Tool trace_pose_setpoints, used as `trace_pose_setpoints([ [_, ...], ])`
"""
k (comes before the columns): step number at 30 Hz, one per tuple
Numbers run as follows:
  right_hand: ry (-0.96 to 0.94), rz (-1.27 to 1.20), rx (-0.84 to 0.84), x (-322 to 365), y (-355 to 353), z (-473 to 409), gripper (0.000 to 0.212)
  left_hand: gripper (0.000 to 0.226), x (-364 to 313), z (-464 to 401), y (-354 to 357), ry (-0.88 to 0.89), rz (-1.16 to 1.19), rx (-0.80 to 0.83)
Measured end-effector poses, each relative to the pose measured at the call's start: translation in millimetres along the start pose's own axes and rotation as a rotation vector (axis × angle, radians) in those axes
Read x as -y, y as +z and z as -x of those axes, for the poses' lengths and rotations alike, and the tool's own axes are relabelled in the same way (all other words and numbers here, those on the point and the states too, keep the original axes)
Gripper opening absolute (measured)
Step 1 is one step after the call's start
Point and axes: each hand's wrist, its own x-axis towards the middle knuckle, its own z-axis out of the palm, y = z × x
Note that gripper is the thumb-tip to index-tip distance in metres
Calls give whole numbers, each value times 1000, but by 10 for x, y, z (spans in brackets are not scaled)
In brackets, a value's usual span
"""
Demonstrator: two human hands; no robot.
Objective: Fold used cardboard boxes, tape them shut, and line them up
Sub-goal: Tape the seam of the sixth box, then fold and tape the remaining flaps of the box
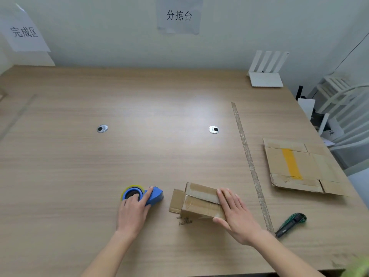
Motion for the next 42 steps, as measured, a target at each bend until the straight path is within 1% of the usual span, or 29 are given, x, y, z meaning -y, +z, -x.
trace_pose_setpoints([
  [2, 23, -11, -13, 40, -20, -1, 96, 50, -146, -5, -51, -5, 17, -94],
  [3, 34, -17, -15, 69, -32, 3, 97, 48, -253, -22, -105, -21, 71, -110],
  [4, 41, -24, -10, 96, -43, 9, 97, 47, -387, -43, -139, -28, 160, -125],
  [5, 49, -31, -5, 125, -56, 19, 96, 44, -550, -54, -178, -27, 280, -103],
  [7, 73, -21, -27, 162, -81, 28, 92, 43, -910, -78, -290, -19, 481, 44],
  [8, 103, -28, 12, 192, -106, 44, 89, 47, -1060, -92, -299, -26, 555, 111],
  [9, 132, -33, 41, 204, -91, 46, 87, 50, -1188, -114, -298, -48, 614, 142],
  [11, 152, -26, 15, 198, -46, 38, 84, 48, -1337, -149, -233, -132, 701, 140],
  [13, 161, -28, -3, 202, 9, 29, 86, 44, -1370, -156, -149, -233, 809, 158],
  [15, 152, -23, -27, 214, 3, 25, 89, 42, -1339, -170, -77, -326, 1016, 215],
  [17, 140, -60, -9, 225, -3, 29, 94, 42, -1288, -221, -70, -387, 1217, 347],
  [18, 145, -73, -9, 230, -10, 33, 94, 43, -1260, -253, -64, -368, 1252, 424],
  [20, 197, -76, -49, 284, -10, 38, 91, 45, -1205, -330, -32, -281, 1128, 532],
  [21, 235, -83, -73, 319, 17, 37, 89, 48, -1186, -362, -24, -249, 984, 535],
  [22, 279, -114, -105, 355, 29, 21, 89, 54, -1180, -376, -28, -249, 842, 493],
  [23, 339, -155, -140, 407, 28, -13, 90, 59, -1203, -374, -77, -273, 736, 416],
  [24, 413, -222, -140, 468, 21, -43, 94, 61, -1252, -357, -136, -298, 693, 323],
  [25, 476, -280, -133, 529, -15, -65, 99, 61, -1306, -330, -172, -298, 709, 254],
  [26, 496, -335, -116, 579, -77, -87, 105, 59, -1367, -301, -186, -266, 753, 214],
  [27, 471, -347, -139, 598, -96, -118, 107, 57, -1420, -275, -182, -229, 805, 213],
  [28, 413, -363, -125, 594, -104, -139, 102, 56, -1461, -262, -168, -199, 844, 229],
  [29, 346, -404, -78, 578, -128, -136, 91, 54, -1490, -265, -158, -187, 865, 250],
  [30, 302, -434, -67, 545, -145, -128, 81, 50, -1505, -286, -150, -185, 870, 263],
  [32, 270, -466, -90, 439, -146, -125, 71, 48, -1513, -337, -133, -162, 858, 282],
  [34, 280, -519, -94, 383, -109, -145, 70, 50, -1516, -366, -110, -123, 827, 301],
  [37, 294, -547, -111, 425, -67, -168, 70, 50, -1478, -388, -58, -113, 791, 316],
  [42, 292, -526, -197, 377, -139, -114, 68, 49, -1395, -328, -222, -111, 784, 243],
])
